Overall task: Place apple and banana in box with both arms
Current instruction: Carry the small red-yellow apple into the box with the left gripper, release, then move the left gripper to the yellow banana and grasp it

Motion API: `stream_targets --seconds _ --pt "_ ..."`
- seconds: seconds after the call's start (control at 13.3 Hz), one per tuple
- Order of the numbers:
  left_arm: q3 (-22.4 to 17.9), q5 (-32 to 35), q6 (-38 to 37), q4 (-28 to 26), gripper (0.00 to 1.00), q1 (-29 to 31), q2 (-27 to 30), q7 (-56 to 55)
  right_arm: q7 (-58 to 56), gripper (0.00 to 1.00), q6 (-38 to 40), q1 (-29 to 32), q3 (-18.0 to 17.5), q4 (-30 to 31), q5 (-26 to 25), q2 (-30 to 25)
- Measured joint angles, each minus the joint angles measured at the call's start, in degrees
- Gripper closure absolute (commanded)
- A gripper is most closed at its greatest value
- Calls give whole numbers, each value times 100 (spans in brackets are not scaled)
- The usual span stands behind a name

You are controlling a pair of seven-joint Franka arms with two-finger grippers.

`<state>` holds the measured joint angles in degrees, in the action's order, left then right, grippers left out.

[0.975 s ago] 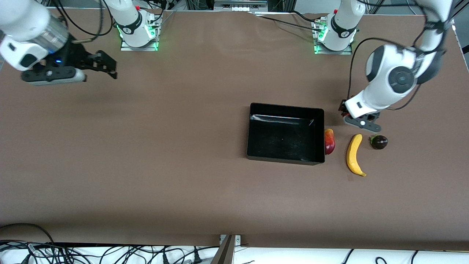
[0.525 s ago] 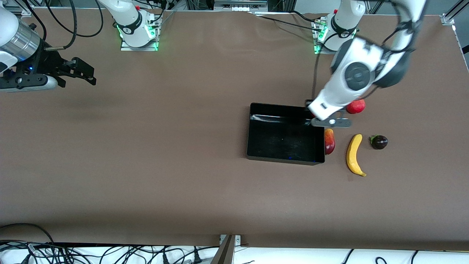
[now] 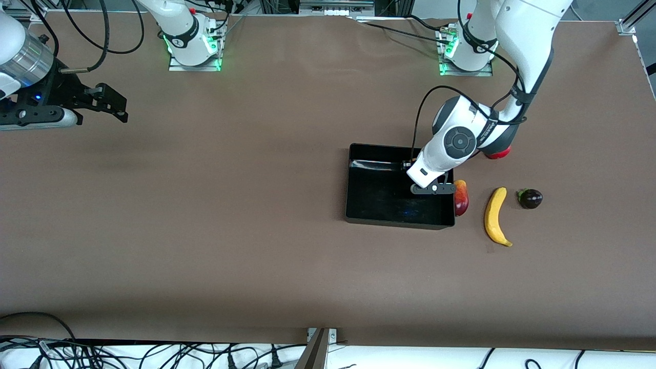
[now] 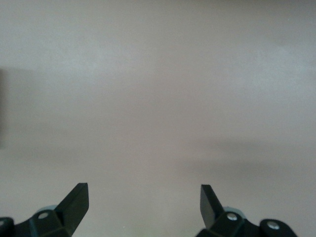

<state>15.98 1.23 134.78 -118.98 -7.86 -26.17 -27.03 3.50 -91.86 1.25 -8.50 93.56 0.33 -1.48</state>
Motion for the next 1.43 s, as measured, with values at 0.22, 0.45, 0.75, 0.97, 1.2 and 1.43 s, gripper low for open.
stream_targets --seconds 0.22,0.45,0.75,0.97,1.2,1.43 --pt "8 0 -461 193 0 -10 180 -111 0 0 -11 0 -24 -4 0 55" --pt "-71 236 -2176 1047 0 58 654 -37 0 0 -141 2 -32 -5 -4 110" --pt "-163 901 -2847 1797 0 643 760 1498 0 0 -250 15 -32 -6 -4 113" --pt "-181 1323 -2215 1791 0 1249 389 2424 0 0 -249 18 -32 -6 -5 114" --pt "-188 1634 -1130 1678 0 1597 -186 2855 0 0 -249 20 -32 -7 -5 114" --pt "-192 1686 87 1242 0 1910 -597 3119 0 0 -249 20 -32 -9 -5 114"
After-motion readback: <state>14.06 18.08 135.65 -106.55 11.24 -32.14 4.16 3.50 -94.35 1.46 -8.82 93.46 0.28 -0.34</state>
